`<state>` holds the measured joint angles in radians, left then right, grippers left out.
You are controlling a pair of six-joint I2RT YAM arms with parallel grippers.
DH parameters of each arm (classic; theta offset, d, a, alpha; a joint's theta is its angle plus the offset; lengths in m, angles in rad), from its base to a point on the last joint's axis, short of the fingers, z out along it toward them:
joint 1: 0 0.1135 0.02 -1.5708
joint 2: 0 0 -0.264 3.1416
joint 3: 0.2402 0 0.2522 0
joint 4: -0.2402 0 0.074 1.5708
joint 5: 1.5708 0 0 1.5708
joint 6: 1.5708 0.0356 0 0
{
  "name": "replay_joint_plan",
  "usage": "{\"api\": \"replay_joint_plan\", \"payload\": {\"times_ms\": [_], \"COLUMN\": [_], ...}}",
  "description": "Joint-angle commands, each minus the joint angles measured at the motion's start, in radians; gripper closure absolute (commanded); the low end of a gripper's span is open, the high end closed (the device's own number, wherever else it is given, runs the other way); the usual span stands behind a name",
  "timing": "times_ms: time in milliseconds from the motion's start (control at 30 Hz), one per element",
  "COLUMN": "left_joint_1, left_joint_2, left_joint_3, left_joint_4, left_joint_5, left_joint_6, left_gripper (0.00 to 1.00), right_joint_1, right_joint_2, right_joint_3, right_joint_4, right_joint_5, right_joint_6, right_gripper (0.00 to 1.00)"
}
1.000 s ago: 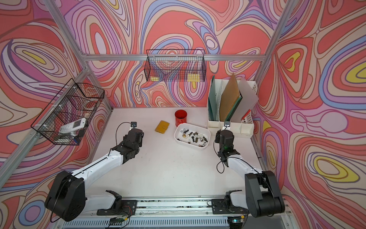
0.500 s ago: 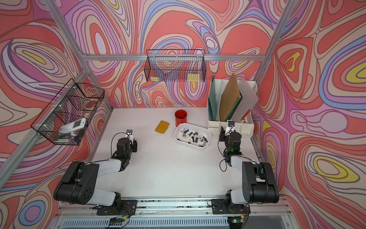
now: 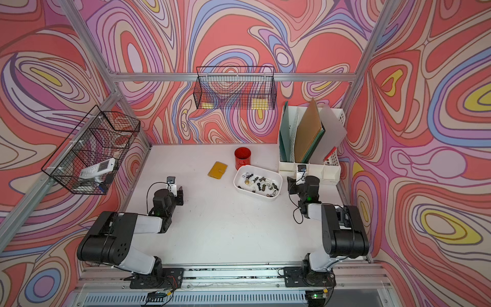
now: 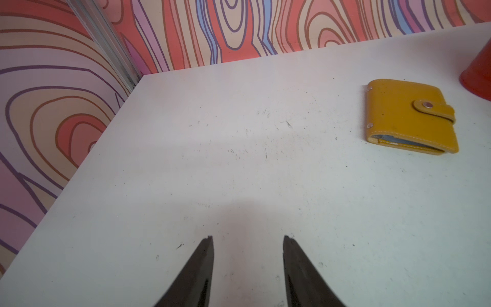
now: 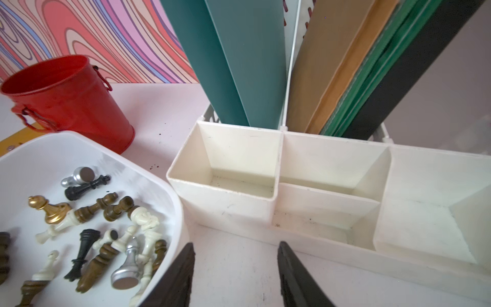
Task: Put the chess pieces into the storage box
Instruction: Reset both arms
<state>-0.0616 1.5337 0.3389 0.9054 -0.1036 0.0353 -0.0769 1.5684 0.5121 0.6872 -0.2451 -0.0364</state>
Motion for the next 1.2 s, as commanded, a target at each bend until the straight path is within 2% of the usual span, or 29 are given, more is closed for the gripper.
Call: {"api": "replay_joint_plan", "payload": {"times_ms": [0, 67, 100, 167, 200, 267, 333, 367, 400, 433, 467, 500, 1167], "left_joint_1": [0.032, 0.035, 0.036, 0.036, 0.035, 0.035, 0.035, 0.036, 0.036, 0.036, 0.036, 0.036, 0.035], "left_joint_2": [0.004, 0.006, 0.006, 0.005, 0.006, 0.005, 0.006, 0.005, 0.005, 0.005, 0.006, 0.005, 0.006], "left_joint_3": [0.038, 0.037, 0.038, 0.038, 0.038, 0.038, 0.038, 0.038, 0.038, 0.038, 0.038, 0.039, 0.038], "left_joint_4": [-0.024, -0.021, -0.021, -0.022, -0.022, -0.022, -0.025, -0.023, -0.024, -0.025, -0.023, -0.023, -0.023], "left_joint_5": [0.006, 0.010, 0.010, 0.010, 0.011, 0.012, 0.010, 0.010, 0.010, 0.008, 0.005, 0.005, 0.004], "left_joint_6": [-0.050, -0.051, -0.052, -0.052, -0.051, -0.051, -0.051, -0.051, -0.051, -0.052, -0.052, -0.053, -0.052], "left_gripper": [0.52, 0.52, 0.52, 0.52, 0.52, 0.48, 0.40, 0.38, 0.35, 0.28, 0.03, 0.01, 0.01], "right_joint_1": [-0.009, -0.004, -0.010, -0.008, -0.012, -0.011, 0.004, 0.006, 0.007, 0.010, 0.011, 0.011, 0.019], "right_joint_2": [0.008, 0.072, 0.084, 0.137, 0.112, 0.130, 0.129, 0.122, 0.120, 0.127, 0.122, 0.119, 0.122], "right_joint_3": [-0.097, -0.123, -0.124, -0.120, -0.102, -0.068, -0.060, -0.060, -0.059, -0.061, -0.061, -0.065, -0.053], "right_joint_4": [0.255, 0.371, 0.369, 0.434, 0.350, 0.320, 0.301, 0.285, 0.280, 0.300, 0.289, 0.290, 0.278], "right_joint_5": [-0.116, -0.057, -0.036, -0.045, -0.015, 0.054, 0.122, 0.136, 0.147, 0.153, 0.154, 0.153, 0.163], "right_joint_6": [0.008, 0.040, 0.046, 0.054, 0.053, 0.083, 0.082, 0.084, 0.087, 0.088, 0.087, 0.087, 0.079], "right_gripper": [0.44, 0.43, 0.40, 0.40, 0.39, 0.37, 0.25, 0.03, 0.02, 0.02, 0.02, 0.02, 0.02]}}
